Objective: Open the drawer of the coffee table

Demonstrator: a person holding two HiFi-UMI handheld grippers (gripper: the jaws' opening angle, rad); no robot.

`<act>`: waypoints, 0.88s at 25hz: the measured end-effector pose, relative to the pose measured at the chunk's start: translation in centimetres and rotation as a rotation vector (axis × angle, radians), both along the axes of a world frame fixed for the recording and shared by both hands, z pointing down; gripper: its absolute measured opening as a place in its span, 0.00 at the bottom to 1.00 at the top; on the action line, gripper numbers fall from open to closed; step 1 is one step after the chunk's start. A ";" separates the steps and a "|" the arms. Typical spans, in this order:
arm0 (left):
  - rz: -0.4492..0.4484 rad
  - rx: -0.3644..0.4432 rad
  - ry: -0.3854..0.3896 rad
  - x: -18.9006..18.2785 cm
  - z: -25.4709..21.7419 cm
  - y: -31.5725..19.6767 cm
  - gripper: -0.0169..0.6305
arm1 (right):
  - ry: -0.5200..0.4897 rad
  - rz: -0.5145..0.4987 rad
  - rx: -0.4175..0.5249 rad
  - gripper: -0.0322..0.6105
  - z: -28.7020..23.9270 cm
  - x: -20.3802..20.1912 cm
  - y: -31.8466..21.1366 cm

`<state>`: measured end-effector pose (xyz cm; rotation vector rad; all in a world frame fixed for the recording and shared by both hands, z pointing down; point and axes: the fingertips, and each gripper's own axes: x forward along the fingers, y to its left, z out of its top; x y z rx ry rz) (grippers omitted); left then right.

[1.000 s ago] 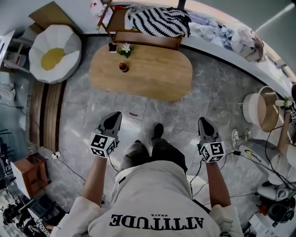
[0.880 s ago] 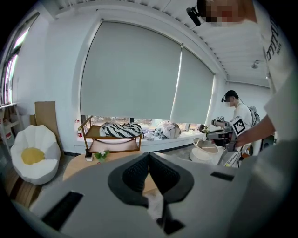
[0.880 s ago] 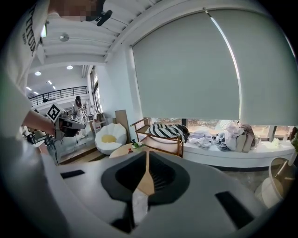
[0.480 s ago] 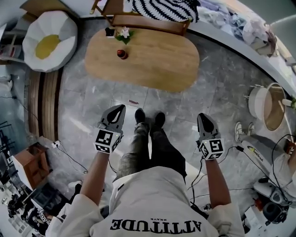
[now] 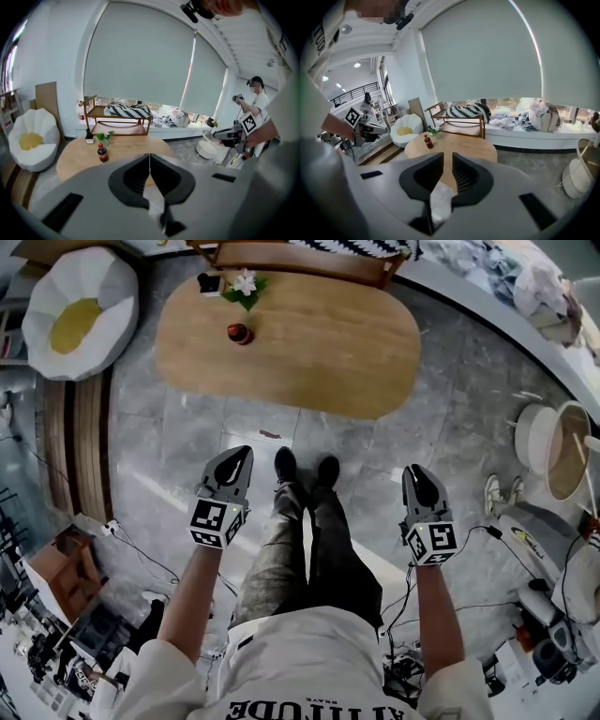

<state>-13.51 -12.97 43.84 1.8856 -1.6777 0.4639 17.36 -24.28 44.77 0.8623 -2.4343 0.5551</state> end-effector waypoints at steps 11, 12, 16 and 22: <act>-0.019 -0.062 0.130 -0.5 12.5 -0.3 0.06 | 0.069 0.021 -0.089 0.16 12.1 -1.0 -0.7; -0.018 -0.069 0.134 -0.6 13.5 -0.4 0.06 | 0.071 0.027 -0.095 0.16 13.0 -1.1 -0.9; 0.004 -0.086 0.145 -0.5 17.5 -1.1 0.06 | 0.083 0.048 -0.118 0.17 17.1 -1.0 -1.7; 0.029 -0.125 0.139 -0.4 23.9 -1.5 0.06 | 0.126 0.034 -0.166 0.21 23.9 -0.6 -1.4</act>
